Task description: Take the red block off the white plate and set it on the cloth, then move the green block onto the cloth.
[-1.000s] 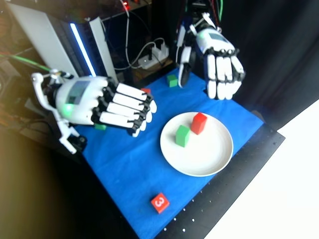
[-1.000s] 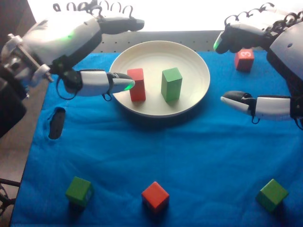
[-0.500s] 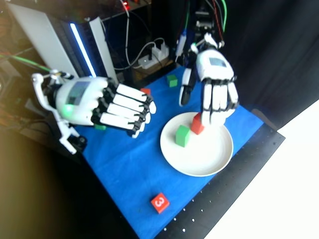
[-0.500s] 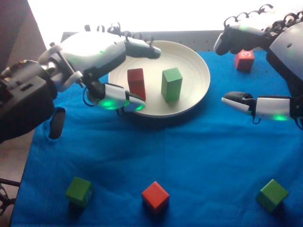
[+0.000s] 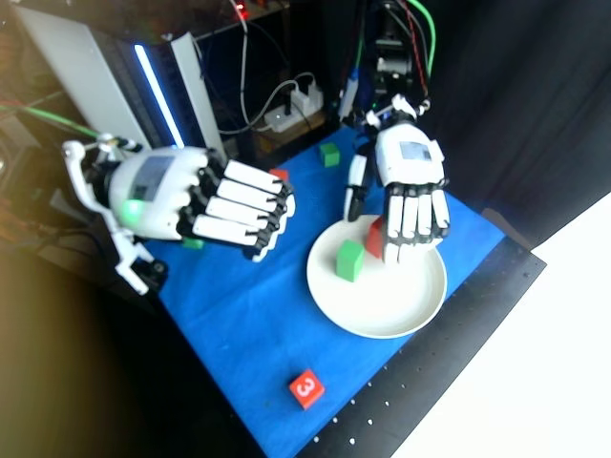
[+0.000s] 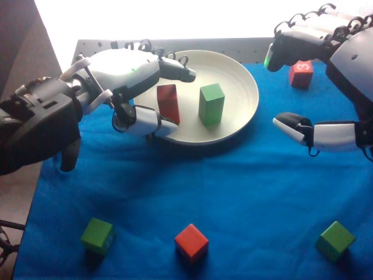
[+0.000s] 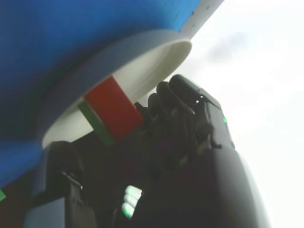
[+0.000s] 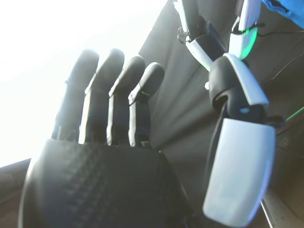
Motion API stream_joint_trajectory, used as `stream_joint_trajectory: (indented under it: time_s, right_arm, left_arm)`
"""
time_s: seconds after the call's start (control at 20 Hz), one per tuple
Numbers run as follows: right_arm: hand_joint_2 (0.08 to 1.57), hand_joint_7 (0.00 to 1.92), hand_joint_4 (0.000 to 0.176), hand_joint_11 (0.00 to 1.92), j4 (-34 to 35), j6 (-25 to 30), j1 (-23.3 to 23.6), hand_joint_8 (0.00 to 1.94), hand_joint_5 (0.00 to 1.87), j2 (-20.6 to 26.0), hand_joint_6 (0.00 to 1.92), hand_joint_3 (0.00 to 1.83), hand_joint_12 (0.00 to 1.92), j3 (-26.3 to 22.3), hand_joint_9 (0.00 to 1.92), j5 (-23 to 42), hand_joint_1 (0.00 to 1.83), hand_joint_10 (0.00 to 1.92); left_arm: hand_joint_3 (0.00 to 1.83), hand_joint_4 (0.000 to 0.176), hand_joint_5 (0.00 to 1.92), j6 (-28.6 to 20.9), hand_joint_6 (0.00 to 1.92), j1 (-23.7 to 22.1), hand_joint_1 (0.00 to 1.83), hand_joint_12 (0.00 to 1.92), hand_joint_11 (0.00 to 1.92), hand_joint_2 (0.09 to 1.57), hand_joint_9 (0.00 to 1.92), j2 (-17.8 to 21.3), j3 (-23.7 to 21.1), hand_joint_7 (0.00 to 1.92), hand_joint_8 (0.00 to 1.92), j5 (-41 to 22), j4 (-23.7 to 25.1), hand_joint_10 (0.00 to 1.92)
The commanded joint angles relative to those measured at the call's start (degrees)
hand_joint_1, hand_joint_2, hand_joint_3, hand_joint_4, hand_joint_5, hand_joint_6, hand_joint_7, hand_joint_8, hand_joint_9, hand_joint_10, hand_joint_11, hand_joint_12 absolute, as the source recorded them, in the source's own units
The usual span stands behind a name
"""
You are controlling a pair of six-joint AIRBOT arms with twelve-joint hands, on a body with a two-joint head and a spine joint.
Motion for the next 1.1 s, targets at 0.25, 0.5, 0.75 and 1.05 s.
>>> stream_joint_trajectory:
  time_s: [0.25,0.5,0.75,1.05]
  right_arm:
    - [0.71,0.46,0.0,0.31,-1.3,0.1,0.6,1.37,0.49,-0.2,1.23,0.47,1.79,0.3,0.43,-7.0,1.08,1.49]
    - [0.72,0.46,0.0,0.27,-1.3,0.1,0.5,1.36,0.48,-0.2,1.2,0.46,1.81,0.3,0.42,-7.0,1.04,1.48]
    - [0.71,0.47,0.0,0.27,-1.3,0.1,0.4,1.36,0.52,-0.2,1.15,0.47,1.82,0.3,0.42,-7.0,1.07,1.48]
    - [0.69,0.46,0.0,0.25,-1.3,0.1,0.3,1.42,0.47,-0.2,1.23,0.5,1.84,0.3,0.41,-7.0,1.06,1.53]
  left_arm:
    - [0.01,0.0,0.72,0.1,0.06,-0.9,1.19,1.47,0.12,1.08,0.47,-1.0,1.4,0.68,0.07,-5.2,-1.1,0.62]
    - [0.0,0.0,0.66,0.1,1.22,-0.9,1.33,1.66,0.57,1.25,0.74,-1.0,1.5,0.69,1.48,-5.9,-1.6,1.62]
    - [0.0,0.0,0.67,0.1,1.2,-0.9,1.46,1.82,0.61,1.23,0.71,0.3,0.3,0.66,1.46,-8.2,-2.0,1.48]
    - [0.0,0.0,0.71,0.1,1.26,-0.9,1.35,1.56,0.64,1.22,0.79,4.5,-4.6,0.72,1.39,-15.3,-1.2,1.46]
